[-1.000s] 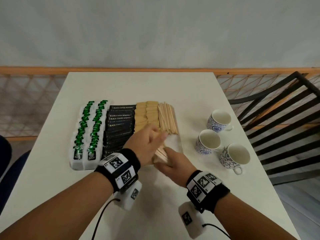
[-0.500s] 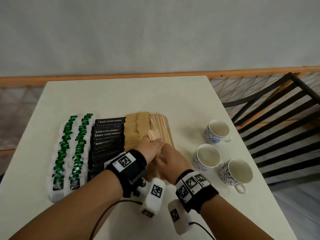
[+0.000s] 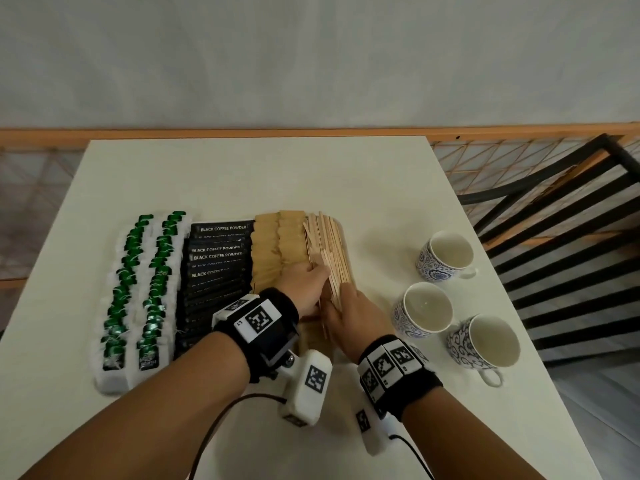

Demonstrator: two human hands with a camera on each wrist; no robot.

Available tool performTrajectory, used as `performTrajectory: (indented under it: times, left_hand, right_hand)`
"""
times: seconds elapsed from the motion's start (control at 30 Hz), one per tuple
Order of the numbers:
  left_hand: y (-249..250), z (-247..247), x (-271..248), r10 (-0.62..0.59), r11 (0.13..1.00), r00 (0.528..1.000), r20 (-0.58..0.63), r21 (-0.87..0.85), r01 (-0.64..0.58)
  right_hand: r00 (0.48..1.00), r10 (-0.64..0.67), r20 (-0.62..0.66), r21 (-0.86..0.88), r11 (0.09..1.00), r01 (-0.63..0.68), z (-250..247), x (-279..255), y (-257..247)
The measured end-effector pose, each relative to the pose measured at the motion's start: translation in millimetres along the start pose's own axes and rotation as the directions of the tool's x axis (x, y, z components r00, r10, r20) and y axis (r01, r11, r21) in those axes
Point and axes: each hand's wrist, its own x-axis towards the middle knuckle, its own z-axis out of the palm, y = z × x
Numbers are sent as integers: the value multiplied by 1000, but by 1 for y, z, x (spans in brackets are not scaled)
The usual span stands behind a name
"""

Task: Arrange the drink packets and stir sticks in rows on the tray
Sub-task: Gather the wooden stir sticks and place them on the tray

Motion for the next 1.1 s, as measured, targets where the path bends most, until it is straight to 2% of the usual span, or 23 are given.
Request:
performTrajectory:
  times: [0.13,0.43,0.53,0.6,0.77,0.87,0.97,1.1]
  left_hand:
    - [-5,-1,-1,41,997,999,-12,66,-40]
    - [-16,-6,1,126,957,991,52,256,-135]
    - [-13,-9,-3,143,946,989,20,292,-143]
    - [-10,-12,-5,172,922,985,-12,353,-157]
    - [1,-19,2,278,791,960,6,566,-232]
    - [6,-18,8,321,650,944,77,707,-279]
    - [9,-15,14,355,547,925,136,772,-323]
    - [8,-12,18,337,466,925,178,822,-328]
  right_hand:
    - [1000,1,-13,-40,999,-2,1,-3,3]
    - [998,55,-45,-35,998,-56,-6,-10,0]
    - [999,37,-1,-85,996,-37,-10,-14,-3]
    - [996,90,-22,-61,994,-92,-12,-14,-3]
    - [992,123,-27,-78,989,-125,-9,-15,-1]
    - [987,146,-63,-41,988,-148,-7,-15,2]
    - [987,152,-51,-27,988,-154,-8,-18,5]
    - [990,134,-45,-16,991,-135,-12,-27,9]
